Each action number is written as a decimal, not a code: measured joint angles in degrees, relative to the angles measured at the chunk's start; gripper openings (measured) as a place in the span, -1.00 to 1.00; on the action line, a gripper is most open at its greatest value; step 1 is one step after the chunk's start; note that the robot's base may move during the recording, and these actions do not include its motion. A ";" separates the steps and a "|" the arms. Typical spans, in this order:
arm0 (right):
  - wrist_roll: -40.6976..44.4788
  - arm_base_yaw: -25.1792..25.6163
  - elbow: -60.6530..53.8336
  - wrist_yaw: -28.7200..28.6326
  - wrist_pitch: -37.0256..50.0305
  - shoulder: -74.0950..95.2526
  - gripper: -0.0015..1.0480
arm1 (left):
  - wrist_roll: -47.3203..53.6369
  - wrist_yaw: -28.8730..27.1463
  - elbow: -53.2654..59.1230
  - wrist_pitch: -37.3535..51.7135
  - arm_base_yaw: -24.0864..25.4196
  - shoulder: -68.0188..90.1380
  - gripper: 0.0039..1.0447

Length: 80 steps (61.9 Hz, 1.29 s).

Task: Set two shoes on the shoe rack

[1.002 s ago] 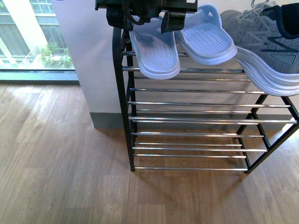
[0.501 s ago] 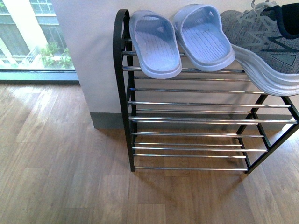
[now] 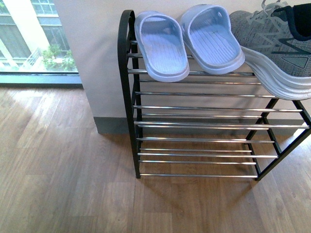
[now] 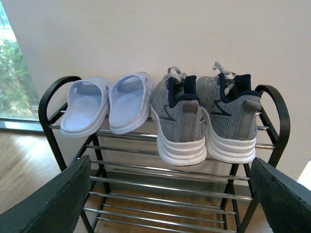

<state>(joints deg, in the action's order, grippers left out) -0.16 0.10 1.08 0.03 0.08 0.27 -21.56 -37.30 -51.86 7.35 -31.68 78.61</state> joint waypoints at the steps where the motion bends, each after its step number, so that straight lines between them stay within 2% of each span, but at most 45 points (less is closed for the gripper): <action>1: 0.00 0.00 0.00 0.00 0.00 0.00 0.82 | -0.39 -0.46 1.20 -0.31 -0.07 -1.60 0.83; 16: 0.00 0.00 0.00 0.00 0.00 0.00 0.82 | 0.83 -9.51 13.22 -3.06 -2.45 -18.84 0.83; 30: 0.00 0.00 0.00 -0.02 0.00 0.02 0.82 | -0.11 -9.35 17.46 -5.14 -1.51 -24.20 0.82; 32: 0.00 0.00 0.00 -0.02 0.00 0.02 0.82 | 2.32 -5.51 18.93 -1.31 -0.68 -24.83 0.75; 35: 0.00 0.00 0.00 0.02 0.00 0.00 0.82 | 8.39 3.96 24.02 9.55 1.75 -27.23 0.54; 40: 0.00 0.00 0.00 0.00 0.00 0.00 0.82 | 15.04 11.41 29.81 17.27 5.20 -31.19 0.27; 43: 0.00 0.00 0.00 0.00 0.00 0.00 0.82 | 16.68 13.38 31.82 18.01 6.95 -33.16 0.13; 49: 0.00 0.00 0.00 0.00 0.00 0.00 0.82 | 19.69 18.56 37.38 18.12 12.28 -38.42 -0.35; 59: 0.00 0.00 0.00 0.00 0.00 0.00 0.82 | 20.59 23.76 41.88 16.94 17.62 -44.17 -0.97; 80: 0.00 0.00 0.00 0.00 0.00 0.00 0.82 | 20.92 30.36 47.01 12.94 24.55 -53.37 -0.98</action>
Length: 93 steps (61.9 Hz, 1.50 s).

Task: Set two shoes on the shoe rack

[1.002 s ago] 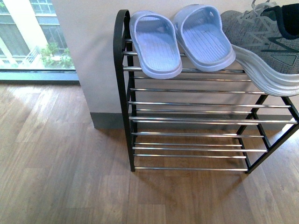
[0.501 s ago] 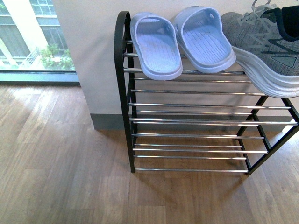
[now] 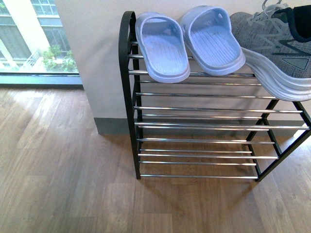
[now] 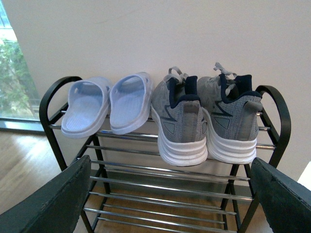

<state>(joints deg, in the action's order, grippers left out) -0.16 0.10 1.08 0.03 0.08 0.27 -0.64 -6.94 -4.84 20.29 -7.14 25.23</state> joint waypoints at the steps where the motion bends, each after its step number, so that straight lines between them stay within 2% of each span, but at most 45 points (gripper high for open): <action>1: 0.00 0.00 0.00 0.00 0.00 0.00 0.82 | 0.00 0.13 0.11 -0.15 0.13 -0.22 -0.98; 6: 0.00 0.00 0.00 0.00 0.00 0.00 0.82 | 0.04 5.90 0.94 -1.66 4.39 -2.49 -0.98; 12: 0.00 0.00 0.00 0.00 0.00 0.00 0.82 | 0.04 6.34 1.55 -3.02 6.80 -4.57 -0.98; 45: 0.00 0.00 0.00 0.00 0.00 0.00 0.82 | 0.07 6.93 4.09 -9.97 6.88 -14.95 -0.98; 53: 0.00 0.00 0.00 0.00 0.00 0.00 0.82 | 0.07 6.95 4.09 -19.78 6.88 -23.47 -0.98; 74: 0.00 0.00 0.00 -0.02 0.00 0.00 0.82 | 0.07 6.93 4.09 -20.31 6.95 -24.28 -0.98; 81: 0.00 0.00 0.00 0.00 0.00 0.00 0.82 | 0.04 6.93 4.09 -20.31 6.95 -24.28 -0.63; 85: 0.00 0.00 0.00 -0.02 0.00 0.00 0.82 | 0.04 6.93 4.09 -20.31 6.95 -24.28 -0.32; 93: 0.00 0.00 0.00 0.00 0.00 0.00 0.82 | 0.04 6.93 4.09 -20.31 6.95 -24.28 0.16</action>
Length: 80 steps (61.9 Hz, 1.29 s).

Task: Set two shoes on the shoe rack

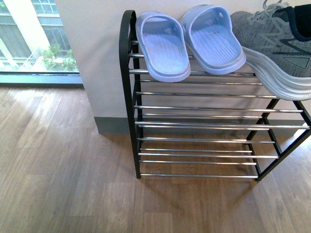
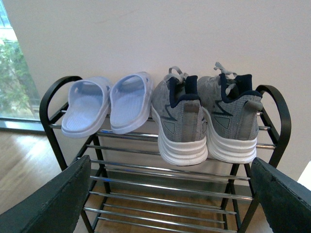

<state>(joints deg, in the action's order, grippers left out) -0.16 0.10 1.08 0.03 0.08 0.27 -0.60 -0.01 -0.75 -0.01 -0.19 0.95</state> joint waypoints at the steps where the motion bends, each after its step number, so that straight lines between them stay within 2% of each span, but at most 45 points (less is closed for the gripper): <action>1: 0.00 0.00 0.00 -0.02 0.00 0.00 0.82 | 0.02 0.00 0.00 0.00 0.00 0.00 0.23; 13: 0.00 0.00 0.00 -0.02 0.00 0.00 0.82 | 0.11 -0.02 0.00 0.00 0.00 -0.02 0.86; 17: 0.00 0.00 0.00 -0.02 0.00 0.00 0.82 | 0.11 0.00 0.00 0.00 0.00 -0.02 0.81; 80: 0.00 0.00 0.00 0.00 0.00 0.00 0.82 | 0.13 0.00 0.00 0.00 0.00 -0.02 0.83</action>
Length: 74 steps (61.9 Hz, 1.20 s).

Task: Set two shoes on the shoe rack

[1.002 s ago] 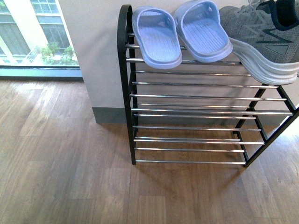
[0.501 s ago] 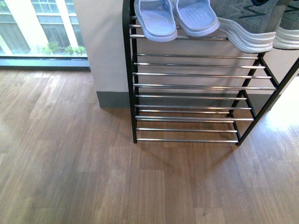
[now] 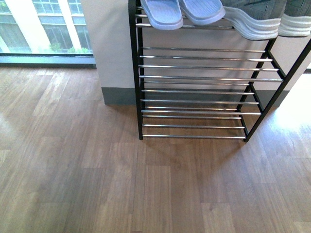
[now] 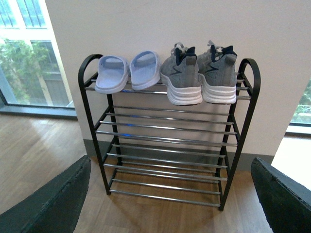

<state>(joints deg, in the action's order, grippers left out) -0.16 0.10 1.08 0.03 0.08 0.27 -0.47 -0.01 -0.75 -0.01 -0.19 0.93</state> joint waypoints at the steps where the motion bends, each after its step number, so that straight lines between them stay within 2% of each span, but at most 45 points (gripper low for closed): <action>1: 0.00 0.00 0.00 -0.02 0.00 0.00 0.82 | 0.00 0.00 0.00 0.00 0.00 0.00 0.83; 74: 0.00 0.00 0.00 -0.02 0.00 0.00 0.82 | 0.00 0.00 0.00 -0.02 0.00 0.00 0.83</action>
<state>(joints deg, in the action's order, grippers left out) -0.16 0.10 1.08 0.01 0.08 0.27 -0.47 -0.01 -0.75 -0.03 -0.19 0.93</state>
